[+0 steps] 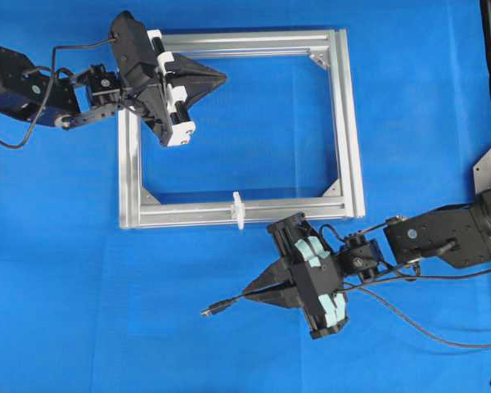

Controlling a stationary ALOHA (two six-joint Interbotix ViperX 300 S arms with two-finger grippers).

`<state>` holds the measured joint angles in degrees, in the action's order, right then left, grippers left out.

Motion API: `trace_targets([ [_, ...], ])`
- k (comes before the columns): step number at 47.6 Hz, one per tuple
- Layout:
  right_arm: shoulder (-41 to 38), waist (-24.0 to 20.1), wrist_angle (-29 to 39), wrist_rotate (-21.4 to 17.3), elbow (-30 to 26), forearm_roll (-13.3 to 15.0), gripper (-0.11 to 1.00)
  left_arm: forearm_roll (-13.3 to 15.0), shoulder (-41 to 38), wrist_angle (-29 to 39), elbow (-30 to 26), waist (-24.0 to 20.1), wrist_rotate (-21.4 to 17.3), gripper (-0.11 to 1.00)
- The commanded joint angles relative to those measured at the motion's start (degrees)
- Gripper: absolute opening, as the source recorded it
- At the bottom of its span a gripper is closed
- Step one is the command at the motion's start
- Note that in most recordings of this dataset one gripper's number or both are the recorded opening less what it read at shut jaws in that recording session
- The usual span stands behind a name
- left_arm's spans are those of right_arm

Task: Insert the wire through the string loop located in the center.
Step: 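Lift the gripped cable with the right gripper, plug pointing left, then carry the cable plug with the right gripper to the white zip-tie loop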

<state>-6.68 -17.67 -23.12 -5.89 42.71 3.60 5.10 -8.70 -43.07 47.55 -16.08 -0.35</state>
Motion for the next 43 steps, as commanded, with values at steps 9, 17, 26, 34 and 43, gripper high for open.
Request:
trace_targets([
  [9,1.5,-0.2,-0.4,0.0,-0.4,-0.1,-0.02,-0.2,1.9,-0.3,-0.4,-0.1,-0.1,0.00],
  [17,1.5,-0.3,-0.4,0.0,-0.3,-0.1,-0.02,-0.2,2.0,-0.2,-0.4,-0.1,-0.1,0.00],
  [26,2.4,-0.3,-0.4,0.0,1.2,-0.2,-0.02,-0.2,1.9,-0.3,-0.4,-0.1,-0.1,0.00],
  [34,4.5,-0.3,-0.4,-0.1,4.4,-1.4,-0.02,-0.2,2.0,-0.2,-0.4,-0.1,-0.1,0.00],
  [43,8.3,-0.2,-0.6,-0.1,9.4,-3.3,-0.02,-0.2,1.9,-0.2,-0.4,0.0,-0.1,0.00],
])
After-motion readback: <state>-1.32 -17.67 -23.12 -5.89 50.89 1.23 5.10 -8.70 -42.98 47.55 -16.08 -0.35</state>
